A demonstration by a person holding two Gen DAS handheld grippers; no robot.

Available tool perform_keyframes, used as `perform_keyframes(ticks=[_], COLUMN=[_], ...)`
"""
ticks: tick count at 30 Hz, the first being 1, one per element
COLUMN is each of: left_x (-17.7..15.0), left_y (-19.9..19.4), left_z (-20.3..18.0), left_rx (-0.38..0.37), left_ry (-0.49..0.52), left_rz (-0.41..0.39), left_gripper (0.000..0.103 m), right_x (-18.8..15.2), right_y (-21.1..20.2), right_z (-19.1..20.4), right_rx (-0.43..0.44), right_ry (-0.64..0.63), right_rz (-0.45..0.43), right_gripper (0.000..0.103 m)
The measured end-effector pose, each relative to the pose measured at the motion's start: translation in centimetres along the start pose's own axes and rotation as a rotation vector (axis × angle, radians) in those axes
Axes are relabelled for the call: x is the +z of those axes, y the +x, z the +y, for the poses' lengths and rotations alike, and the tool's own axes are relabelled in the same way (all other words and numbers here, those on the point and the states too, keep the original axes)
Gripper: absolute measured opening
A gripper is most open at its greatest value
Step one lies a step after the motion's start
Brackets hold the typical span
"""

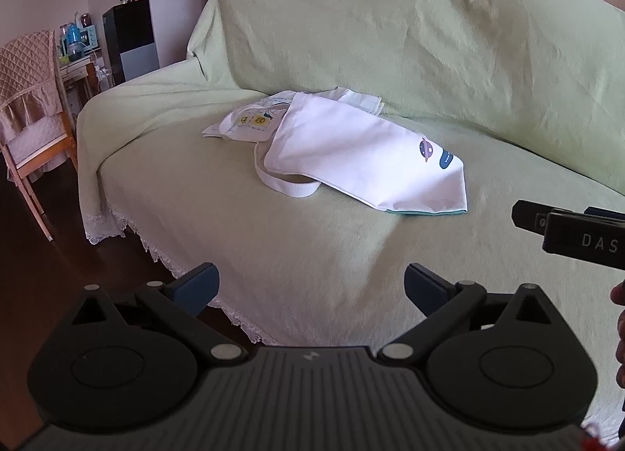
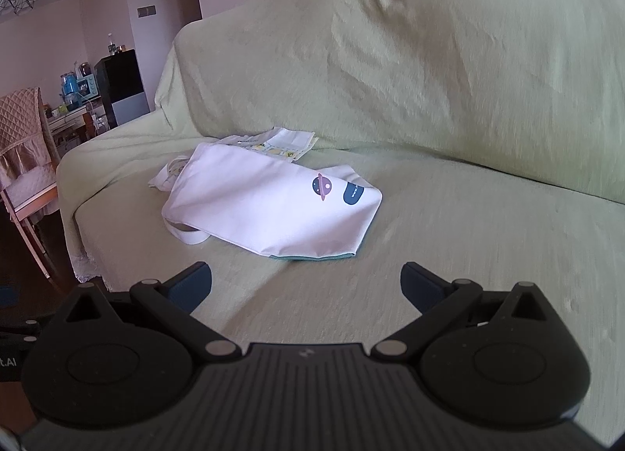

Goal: Fold shopping bag
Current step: 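Move both grippers toward the white tote bag on the sofa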

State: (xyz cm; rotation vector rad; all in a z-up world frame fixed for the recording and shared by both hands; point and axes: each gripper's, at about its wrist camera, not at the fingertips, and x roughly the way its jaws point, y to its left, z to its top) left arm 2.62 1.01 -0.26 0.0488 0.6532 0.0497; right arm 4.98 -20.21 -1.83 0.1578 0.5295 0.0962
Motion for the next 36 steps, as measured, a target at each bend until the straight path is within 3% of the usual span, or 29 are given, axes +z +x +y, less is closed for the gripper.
perform_keyframes(ticks=[15, 23, 36], left_x=[4.5, 5.6, 7.3], left_y=[2.2, 3.4, 6.9], left_z=[0.5, 0.4, 1.2], left_rx=[0.010, 0.020, -0.006], left_ry=[-0.024, 0.012, -0.037], left_rz=[-0.017, -0.021, 0.038], left_gripper=[0.101, 0.101, 0.101], right_x=[2.9, 4.9, 6.7], right_y=[1.9, 3.2, 6.1], right_z=[-0.3, -0.7, -1.5], right_rx=[-0.008, 0.004, 0.015], right_ry=[0.002, 0.017, 0.022], right_rz=[-0.032, -0.049, -0.046], right_gripper=[0.102, 0.102, 0.102])
